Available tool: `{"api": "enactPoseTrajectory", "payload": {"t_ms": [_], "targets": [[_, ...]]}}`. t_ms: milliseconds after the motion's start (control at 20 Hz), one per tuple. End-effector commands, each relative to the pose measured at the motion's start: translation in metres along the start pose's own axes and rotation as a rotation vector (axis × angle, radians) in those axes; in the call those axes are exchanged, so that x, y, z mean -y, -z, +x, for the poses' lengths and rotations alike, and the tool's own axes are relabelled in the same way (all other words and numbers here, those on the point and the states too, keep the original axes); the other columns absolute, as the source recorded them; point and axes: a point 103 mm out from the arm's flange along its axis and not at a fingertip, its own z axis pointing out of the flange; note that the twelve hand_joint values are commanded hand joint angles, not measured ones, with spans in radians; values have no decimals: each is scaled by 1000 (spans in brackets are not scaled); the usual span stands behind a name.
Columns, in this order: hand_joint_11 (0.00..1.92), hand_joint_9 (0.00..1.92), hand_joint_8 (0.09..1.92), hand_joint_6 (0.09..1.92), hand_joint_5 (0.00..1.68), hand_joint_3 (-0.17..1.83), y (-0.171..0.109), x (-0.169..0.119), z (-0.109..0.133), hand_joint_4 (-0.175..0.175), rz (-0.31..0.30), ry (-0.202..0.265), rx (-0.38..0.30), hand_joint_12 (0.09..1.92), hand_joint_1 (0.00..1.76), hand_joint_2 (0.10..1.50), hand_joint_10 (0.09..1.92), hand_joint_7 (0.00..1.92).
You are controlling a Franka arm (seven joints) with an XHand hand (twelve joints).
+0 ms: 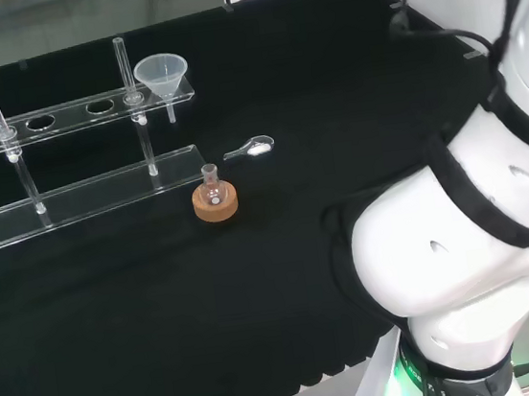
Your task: Pick up the funnel from the transparent funnel stand.
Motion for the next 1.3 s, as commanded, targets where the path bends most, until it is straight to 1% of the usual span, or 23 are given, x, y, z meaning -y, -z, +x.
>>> {"api": "enactPoseTrajectory", "payload": {"t_ms": [50, 150, 250, 450, 700, 950, 1050, 1300], "targets": [[113, 152, 557, 87, 211, 262, -28, -55, 33, -13, 35, 81, 13, 1411, 127, 1180, 715, 1], [112, 151, 563, 87, 206, 261, -37, -61, 42, -15, 56, 97, 24, 1412, 131, 1176, 719, 0], [107, 152, 571, 87, 192, 250, -41, -66, 51, -18, 74, 109, 26, 1414, 175, 1148, 725, 0], [97, 154, 592, 87, 172, 215, -47, -73, 68, -19, 99, 136, 38, 1421, 342, 1058, 738, 0], [95, 158, 598, 87, 167, 192, -57, -83, 82, -18, 133, 162, 39, 1427, 456, 978, 752, 0], [126, 188, 609, 87, 169, 187, -64, -88, 88, -17, 166, 177, 47, 1432, 501, 930, 769, 0], [134, 192, 612, 87, 170, 185, -66, -88, 88, -17, 178, 183, 39, 1433, 512, 912, 770, 0], [294, 205, 571, 87, 171, 178, -74, -88, 89, -12, 249, 189, 52, 1462, 574, 833, 787, 0]]}}
